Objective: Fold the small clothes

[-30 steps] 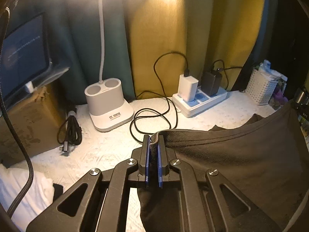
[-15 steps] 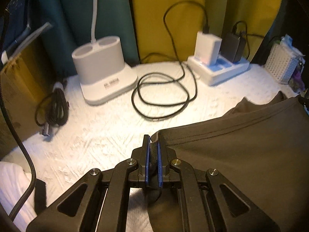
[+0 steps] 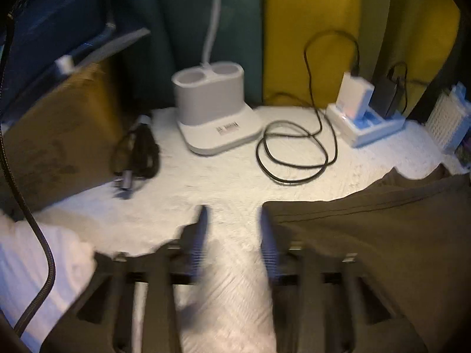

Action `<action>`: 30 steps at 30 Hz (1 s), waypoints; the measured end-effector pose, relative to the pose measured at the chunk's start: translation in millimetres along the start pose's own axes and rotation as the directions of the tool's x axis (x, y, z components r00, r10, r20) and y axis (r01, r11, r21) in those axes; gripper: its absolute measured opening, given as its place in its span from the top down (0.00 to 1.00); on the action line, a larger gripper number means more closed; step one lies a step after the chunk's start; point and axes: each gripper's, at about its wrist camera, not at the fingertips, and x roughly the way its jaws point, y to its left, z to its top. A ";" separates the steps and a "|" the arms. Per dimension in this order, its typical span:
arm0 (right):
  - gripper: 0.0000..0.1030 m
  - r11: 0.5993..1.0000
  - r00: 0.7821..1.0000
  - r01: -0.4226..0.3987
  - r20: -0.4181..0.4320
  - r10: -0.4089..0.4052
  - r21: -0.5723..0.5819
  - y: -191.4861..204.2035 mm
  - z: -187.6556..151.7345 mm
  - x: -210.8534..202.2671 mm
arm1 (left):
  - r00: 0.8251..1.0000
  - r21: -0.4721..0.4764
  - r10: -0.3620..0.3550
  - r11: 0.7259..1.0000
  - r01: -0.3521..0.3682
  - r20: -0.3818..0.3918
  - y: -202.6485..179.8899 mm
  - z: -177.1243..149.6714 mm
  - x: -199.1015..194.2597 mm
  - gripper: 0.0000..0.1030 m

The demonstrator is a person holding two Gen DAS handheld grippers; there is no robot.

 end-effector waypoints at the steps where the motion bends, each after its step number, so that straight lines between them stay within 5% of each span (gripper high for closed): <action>1: 0.09 1.000 1.000 0.000 0.022 0.000 0.007 -2.2 -0.5 -9.5 | 1.000 -0.003 -0.004 1.000 0.004 0.014 1.5 -1.5 -7.7 0.52; 12: 0.09 0.999 0.989 -0.027 0.144 0.023 0.024 -11.2 -17.9 -96.1 | 0.989 0.030 -0.127 0.992 0.125 0.080 -10.0 -40.5 -79.4 0.46; 30: 0.09 0.986 0.991 -0.073 0.118 0.055 0.152 -33.2 -154.4 -157.5 | 0.973 0.064 -0.230 0.972 0.228 0.029 -23.7 -151.9 -130.5 0.41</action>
